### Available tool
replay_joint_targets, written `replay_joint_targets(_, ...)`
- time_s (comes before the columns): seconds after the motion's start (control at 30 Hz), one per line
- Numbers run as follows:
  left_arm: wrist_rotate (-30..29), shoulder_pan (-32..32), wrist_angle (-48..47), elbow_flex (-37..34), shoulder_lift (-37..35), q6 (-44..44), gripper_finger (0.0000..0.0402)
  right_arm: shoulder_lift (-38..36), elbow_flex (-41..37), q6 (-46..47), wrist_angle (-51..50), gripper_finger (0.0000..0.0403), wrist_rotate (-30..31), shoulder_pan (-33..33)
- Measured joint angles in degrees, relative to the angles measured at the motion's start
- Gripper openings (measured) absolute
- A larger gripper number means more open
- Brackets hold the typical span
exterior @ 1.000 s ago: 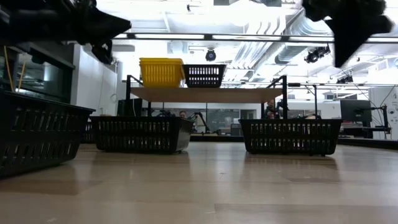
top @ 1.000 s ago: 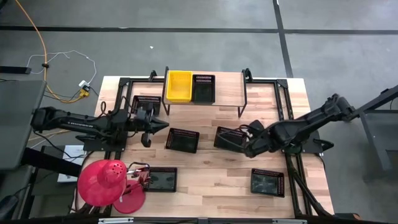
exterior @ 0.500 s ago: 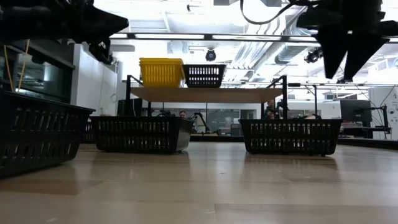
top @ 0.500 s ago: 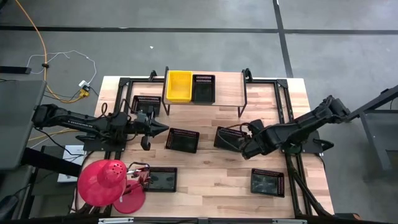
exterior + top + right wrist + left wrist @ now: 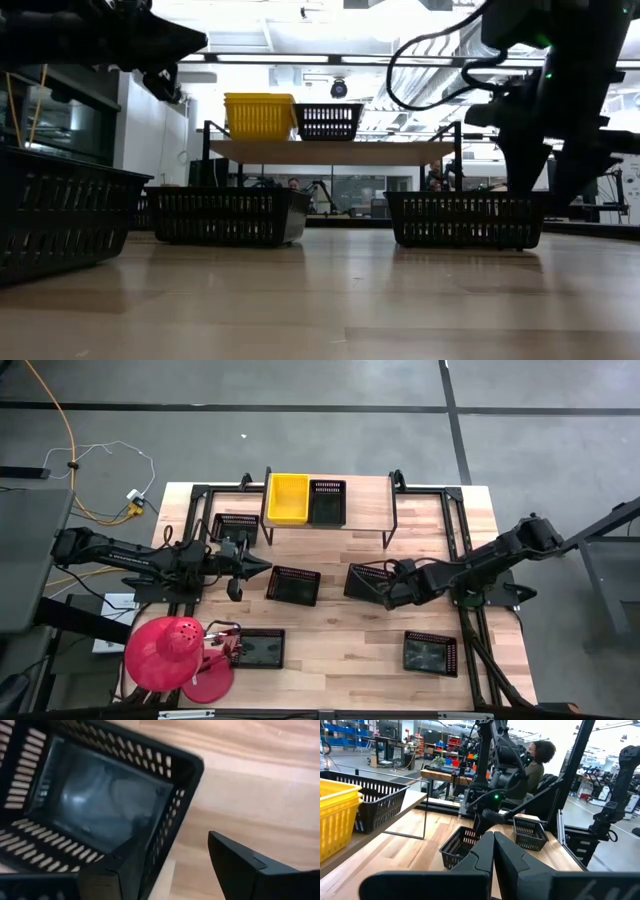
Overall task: Stack baskets on shelf by color
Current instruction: Stack the black bin on the black bin on the shelf
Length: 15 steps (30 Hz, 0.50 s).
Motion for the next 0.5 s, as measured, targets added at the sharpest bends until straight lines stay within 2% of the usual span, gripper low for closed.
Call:
replay_joint_targets(0.2, -0.16, 0.00, 0.01, 0.00, 0.00, 0.02, 0.0000, -0.04, -0.53, -2.04, 0.76, 0.0203, 2.24, -1.70)
replay_joint_targets(0.3, -0.68, 0.00, 0.02, 0.00, 0.00, 0.02, 0.0000, -0.04, -0.53, -4.74, 0.69, 0.0187, 2.07, -2.89)
replay_joint_targets(0.4, -1.33, 0.00, 0.02, 0.00, 0.00, 0.02, 0.0000, -0.04, -0.53, -7.45, 0.66, 0.0143, 2.02, -3.85)
replay_joint_targets(0.5, -1.33, 0.00, 0.00, 0.00, 0.00, 0.02, 0.0000, -0.04, -0.53, -9.18, 0.66, 0.0076, 2.26, -4.51)
